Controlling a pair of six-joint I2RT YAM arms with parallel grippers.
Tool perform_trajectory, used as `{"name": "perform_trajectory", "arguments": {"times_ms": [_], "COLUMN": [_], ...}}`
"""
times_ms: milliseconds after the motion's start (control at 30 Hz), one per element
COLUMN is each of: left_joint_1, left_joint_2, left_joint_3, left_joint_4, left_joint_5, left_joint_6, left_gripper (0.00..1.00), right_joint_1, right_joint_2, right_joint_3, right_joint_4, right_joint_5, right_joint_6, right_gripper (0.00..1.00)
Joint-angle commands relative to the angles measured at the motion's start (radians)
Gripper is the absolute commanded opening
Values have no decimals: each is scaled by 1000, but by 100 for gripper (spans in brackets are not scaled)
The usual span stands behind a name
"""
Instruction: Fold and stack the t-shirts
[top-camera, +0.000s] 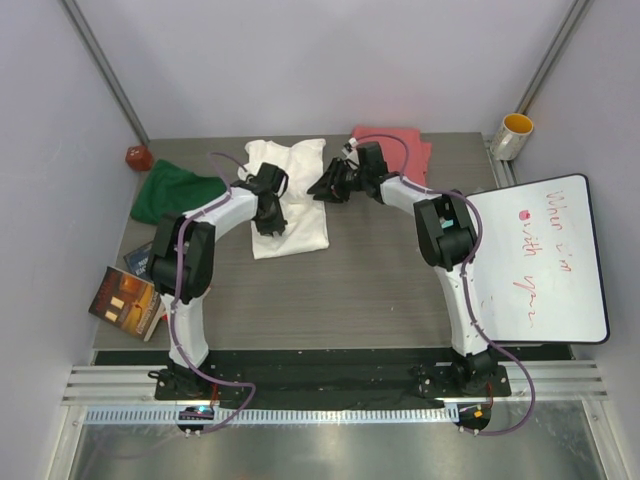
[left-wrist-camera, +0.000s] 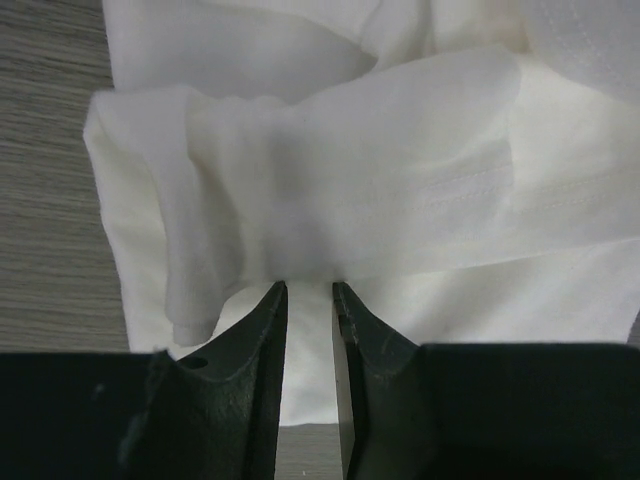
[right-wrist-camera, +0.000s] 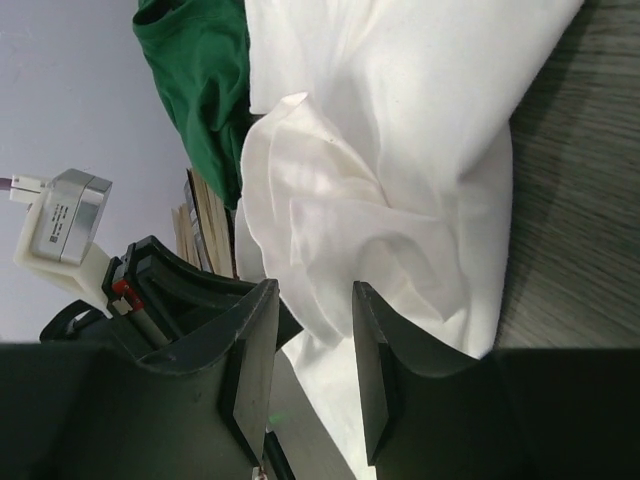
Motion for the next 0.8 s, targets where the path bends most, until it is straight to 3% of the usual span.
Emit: {"name": "perform_trajectory", "arguments": {"times_ms": [0, 433, 767], "left_joint_1": [-6, -6, 2], "left_joint_2": [9, 90, 132], "left_joint_3": [48, 163, 247], "left_joint_4": [41, 12, -41], "left_joint_5": [-63, -109, -216], "left_joint_6": [23, 49, 60], "left_gripper": [25, 26, 27], "right_joint_1": [-2, 68, 125], "right_joint_2": [-94, -277, -235], "right_joint_3": [-12, -283, -256], "right_joint_4": [-6, -72, -118], "right_joint_5": [-27, -19, -8], "right_joint_6": [-41, -200, -248], "right_gripper": [41, 36, 35]}}
